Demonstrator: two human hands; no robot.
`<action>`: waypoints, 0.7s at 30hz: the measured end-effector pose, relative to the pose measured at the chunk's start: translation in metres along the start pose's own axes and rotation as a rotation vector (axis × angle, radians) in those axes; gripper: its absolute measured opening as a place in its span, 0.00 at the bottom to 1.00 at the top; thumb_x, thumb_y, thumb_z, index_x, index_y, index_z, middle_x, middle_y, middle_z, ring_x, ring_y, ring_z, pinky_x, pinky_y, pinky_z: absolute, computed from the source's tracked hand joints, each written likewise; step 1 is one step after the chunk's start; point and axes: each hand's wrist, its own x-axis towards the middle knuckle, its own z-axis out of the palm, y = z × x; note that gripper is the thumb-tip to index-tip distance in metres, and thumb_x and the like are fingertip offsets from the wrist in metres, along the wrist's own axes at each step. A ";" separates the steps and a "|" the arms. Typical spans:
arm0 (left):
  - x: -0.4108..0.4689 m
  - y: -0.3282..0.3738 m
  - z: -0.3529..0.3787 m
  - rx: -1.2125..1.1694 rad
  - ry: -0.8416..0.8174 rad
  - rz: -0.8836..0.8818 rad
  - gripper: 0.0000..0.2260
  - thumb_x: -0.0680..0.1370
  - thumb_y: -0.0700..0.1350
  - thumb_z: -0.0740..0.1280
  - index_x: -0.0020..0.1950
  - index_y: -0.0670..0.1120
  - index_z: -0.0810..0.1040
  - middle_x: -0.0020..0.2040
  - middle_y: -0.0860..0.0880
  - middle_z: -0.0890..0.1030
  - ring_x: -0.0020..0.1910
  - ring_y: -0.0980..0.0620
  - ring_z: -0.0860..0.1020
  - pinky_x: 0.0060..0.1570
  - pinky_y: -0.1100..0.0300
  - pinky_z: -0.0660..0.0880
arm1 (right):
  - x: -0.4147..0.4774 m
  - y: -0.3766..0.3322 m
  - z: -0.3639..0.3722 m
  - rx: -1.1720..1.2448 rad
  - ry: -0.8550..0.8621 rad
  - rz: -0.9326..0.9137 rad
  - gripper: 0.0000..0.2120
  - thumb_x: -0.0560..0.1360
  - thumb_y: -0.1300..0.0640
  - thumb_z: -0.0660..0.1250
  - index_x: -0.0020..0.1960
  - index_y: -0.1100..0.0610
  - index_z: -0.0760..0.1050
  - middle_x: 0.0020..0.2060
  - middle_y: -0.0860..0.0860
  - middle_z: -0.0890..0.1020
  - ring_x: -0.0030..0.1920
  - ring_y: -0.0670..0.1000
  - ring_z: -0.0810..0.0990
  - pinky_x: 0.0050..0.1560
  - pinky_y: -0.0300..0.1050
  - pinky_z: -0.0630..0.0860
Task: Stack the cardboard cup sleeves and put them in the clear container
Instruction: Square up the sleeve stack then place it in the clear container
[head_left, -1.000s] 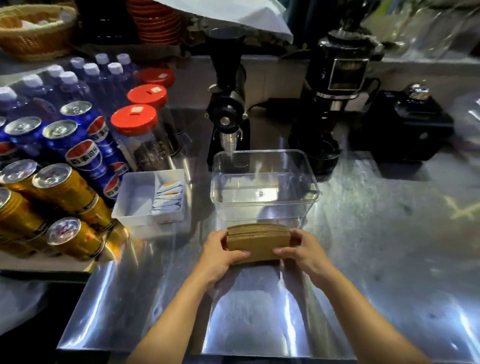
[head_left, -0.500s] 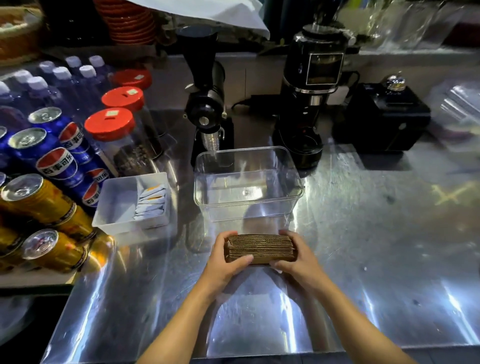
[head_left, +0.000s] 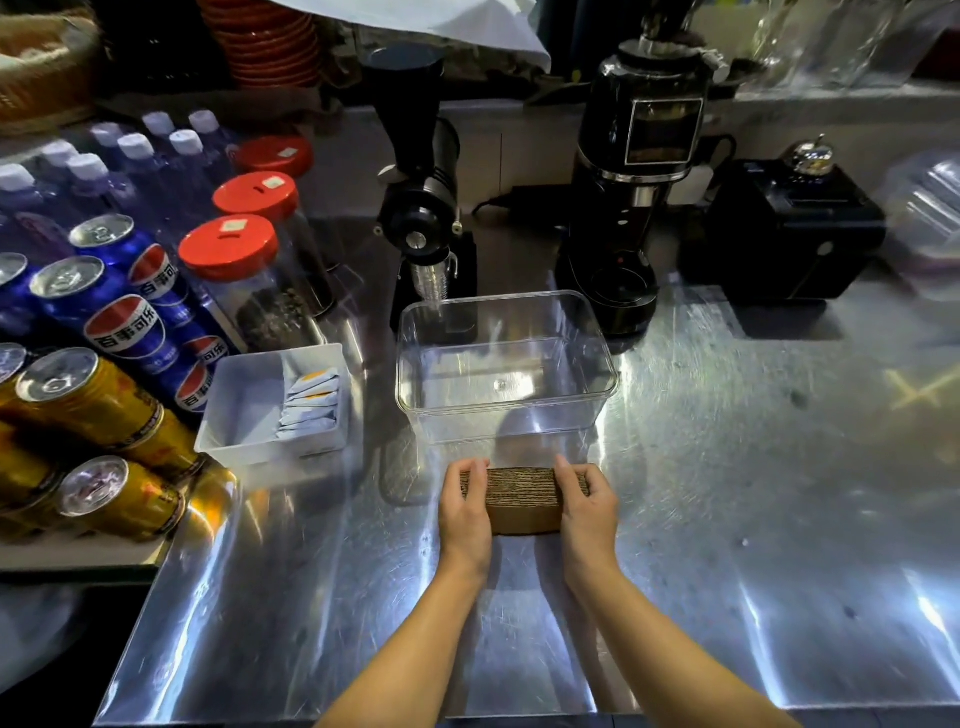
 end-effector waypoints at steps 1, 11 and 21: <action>0.001 0.000 0.000 -0.002 0.020 0.015 0.10 0.76 0.53 0.61 0.39 0.52 0.77 0.36 0.52 0.78 0.36 0.55 0.76 0.38 0.60 0.73 | -0.001 0.000 0.000 0.009 0.007 -0.026 0.14 0.74 0.51 0.64 0.31 0.51 0.72 0.27 0.43 0.76 0.31 0.41 0.73 0.34 0.34 0.71; 0.003 -0.004 0.001 0.012 -0.002 0.005 0.12 0.80 0.45 0.58 0.40 0.48 0.77 0.38 0.48 0.78 0.40 0.50 0.75 0.42 0.55 0.72 | 0.003 0.011 -0.005 -0.040 0.008 -0.074 0.12 0.76 0.56 0.61 0.35 0.53 0.75 0.31 0.47 0.76 0.32 0.39 0.73 0.34 0.32 0.69; -0.005 -0.002 -0.013 0.098 -0.179 0.009 0.10 0.73 0.55 0.65 0.45 0.49 0.76 0.40 0.49 0.80 0.41 0.53 0.78 0.41 0.61 0.74 | 0.002 0.015 -0.008 -0.069 0.016 -0.103 0.16 0.77 0.56 0.58 0.31 0.53 0.68 0.27 0.46 0.71 0.27 0.38 0.70 0.28 0.29 0.66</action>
